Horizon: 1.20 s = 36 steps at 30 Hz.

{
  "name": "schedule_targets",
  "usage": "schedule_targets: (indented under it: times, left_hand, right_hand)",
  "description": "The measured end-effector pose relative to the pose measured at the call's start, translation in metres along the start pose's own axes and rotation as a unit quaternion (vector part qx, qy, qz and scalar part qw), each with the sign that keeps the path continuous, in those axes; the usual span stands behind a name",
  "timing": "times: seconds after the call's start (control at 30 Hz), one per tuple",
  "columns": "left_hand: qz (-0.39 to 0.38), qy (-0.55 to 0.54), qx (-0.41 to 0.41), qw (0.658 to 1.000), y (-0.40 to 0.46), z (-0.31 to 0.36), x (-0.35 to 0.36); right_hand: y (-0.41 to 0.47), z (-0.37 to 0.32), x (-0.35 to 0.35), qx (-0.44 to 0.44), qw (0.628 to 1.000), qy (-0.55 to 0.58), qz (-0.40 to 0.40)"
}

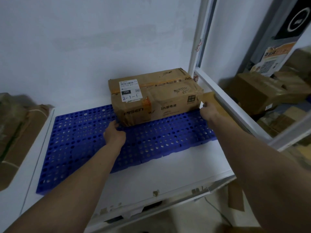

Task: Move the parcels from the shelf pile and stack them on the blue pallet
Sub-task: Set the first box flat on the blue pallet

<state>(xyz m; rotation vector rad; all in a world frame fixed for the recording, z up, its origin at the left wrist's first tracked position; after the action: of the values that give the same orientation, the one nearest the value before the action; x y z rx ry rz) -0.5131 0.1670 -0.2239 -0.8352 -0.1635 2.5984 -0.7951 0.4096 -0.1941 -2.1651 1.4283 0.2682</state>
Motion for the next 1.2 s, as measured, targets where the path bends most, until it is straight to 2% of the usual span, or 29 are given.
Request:
schedule_targets:
  times: [0.13,0.4,0.63,0.97,1.2]
  left_hand:
    - [0.009,-0.013,-0.002,1.0,-0.009,-0.001,0.012]
    - [-0.013,0.059,-0.016,0.998,-0.022,0.004,0.022]
    - [-0.04,0.043,-0.006,0.998,-0.014,-0.001,0.02]
    - [0.013,0.046,-0.002,0.999,-0.015,0.005,0.015]
    - [0.013,0.06,-0.014,0.998,-0.016,0.008,0.012]
  right_hand:
    - [0.009,0.003,0.012,-0.018,0.999,-0.004,-0.039]
    - [0.024,-0.003,0.016,-0.008,1.0,-0.017,0.006]
    - [0.03,-0.006,0.021,0.006,0.999,-0.034,0.018]
    - [0.031,0.006,0.022,0.012,0.999,-0.02,0.026]
    - [0.031,0.012,0.021,0.014,1.0,-0.003,0.019]
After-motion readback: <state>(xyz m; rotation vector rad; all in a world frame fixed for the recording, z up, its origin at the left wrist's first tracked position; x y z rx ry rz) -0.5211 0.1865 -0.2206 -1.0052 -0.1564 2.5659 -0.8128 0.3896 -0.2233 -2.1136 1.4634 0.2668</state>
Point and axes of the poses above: each hand's wrist, its own y-axis towards the middle knuckle, its own x-axis out of the palm, z = x × y, the point moved 7 cm from there along y, towards the middle knuckle, and after that the axes turned 1 degree about -y, right-handed, at the moved point
